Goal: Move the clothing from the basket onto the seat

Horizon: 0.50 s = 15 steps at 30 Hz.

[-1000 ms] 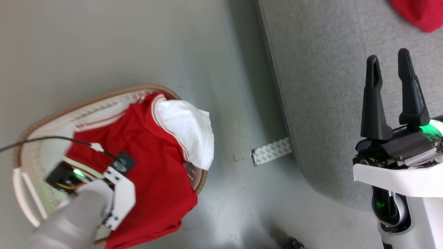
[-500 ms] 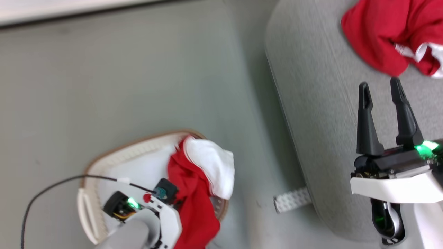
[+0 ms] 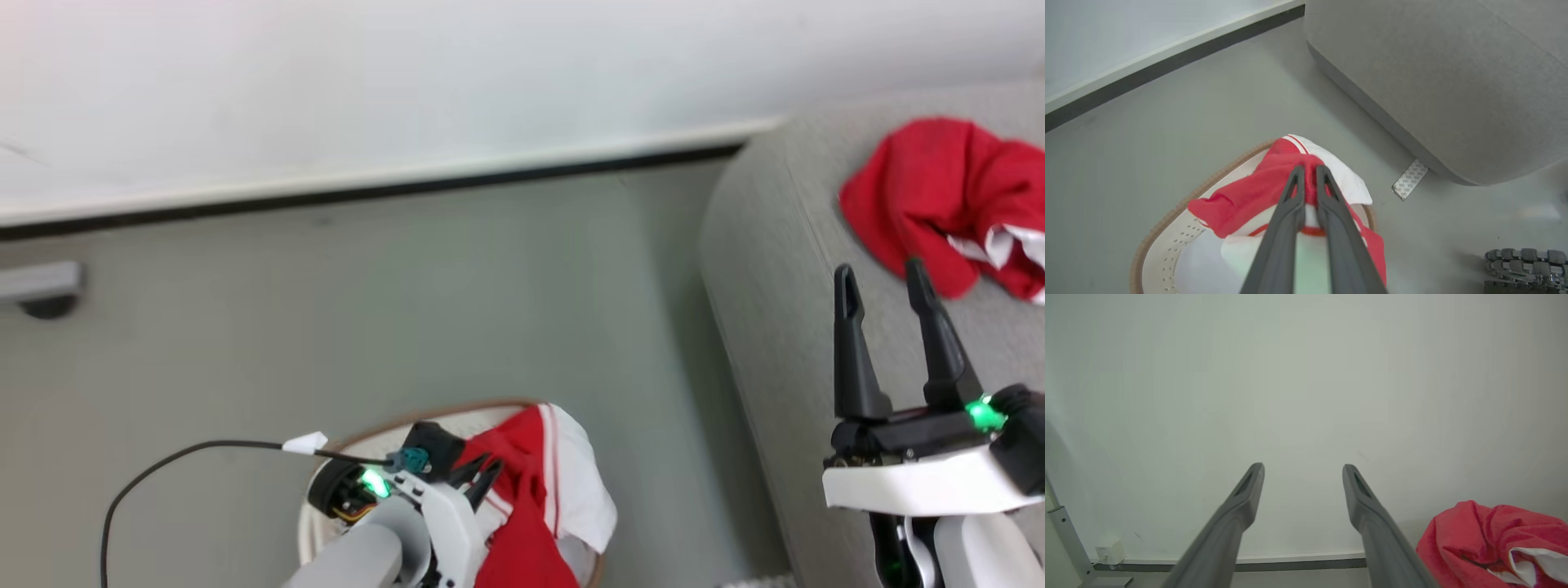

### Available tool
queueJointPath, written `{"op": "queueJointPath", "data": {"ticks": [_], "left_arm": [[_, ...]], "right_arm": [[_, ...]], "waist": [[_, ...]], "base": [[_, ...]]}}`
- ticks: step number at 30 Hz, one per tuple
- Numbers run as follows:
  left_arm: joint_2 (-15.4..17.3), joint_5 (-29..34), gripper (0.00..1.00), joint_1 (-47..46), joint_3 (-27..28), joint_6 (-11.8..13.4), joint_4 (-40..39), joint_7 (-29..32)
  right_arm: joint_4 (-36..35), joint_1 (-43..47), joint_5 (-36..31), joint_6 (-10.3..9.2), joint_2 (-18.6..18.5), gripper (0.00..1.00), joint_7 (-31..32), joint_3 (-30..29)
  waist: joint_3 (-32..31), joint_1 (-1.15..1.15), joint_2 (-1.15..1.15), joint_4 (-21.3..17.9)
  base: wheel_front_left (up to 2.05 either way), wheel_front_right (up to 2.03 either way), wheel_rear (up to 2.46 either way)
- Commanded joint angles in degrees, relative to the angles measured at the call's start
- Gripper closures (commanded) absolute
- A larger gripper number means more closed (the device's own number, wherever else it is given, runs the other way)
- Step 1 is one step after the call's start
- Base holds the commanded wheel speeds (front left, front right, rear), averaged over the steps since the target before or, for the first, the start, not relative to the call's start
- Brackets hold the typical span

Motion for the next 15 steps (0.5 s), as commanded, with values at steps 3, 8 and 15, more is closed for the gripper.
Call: {"op": "queueJointPath", "data": {"ticks": [3, 8, 15], "left_arm": [[0.4, -1.5, 1.0, 0.2, 0.3, 0.1, -2.0, -0.7], [1.3, -2.3, 1.0, 0.1, 2.4, 0.1, -6.7, -0.9], [3.6, -0.6, 1.0, 0.5, 7.0, 2.1, -16.7, -0.9]], "right_arm": [[0.7, 1.8, -0.7, -0.13, -0.1, 0.0, 0.0, -0.2], [1.4, 3.9, -0.3, -0.13, -0.1, 0.0, 0.0, -0.4], [2.1, 6.6, 0.6, -0.13, -0.1, 0.0, 0.0, 0.1]], "waist": [[-4.7, 0.01, 0.0, 3.8], [-8.2, 0.01, 0.0, 5.6], [-11.6, 0.01, 0.0, 7.4]], "base": [[0.0, 0.0, 0.0], [0.0, 0.0, 0.0], [0.0, 0.0, 0.0]]}}
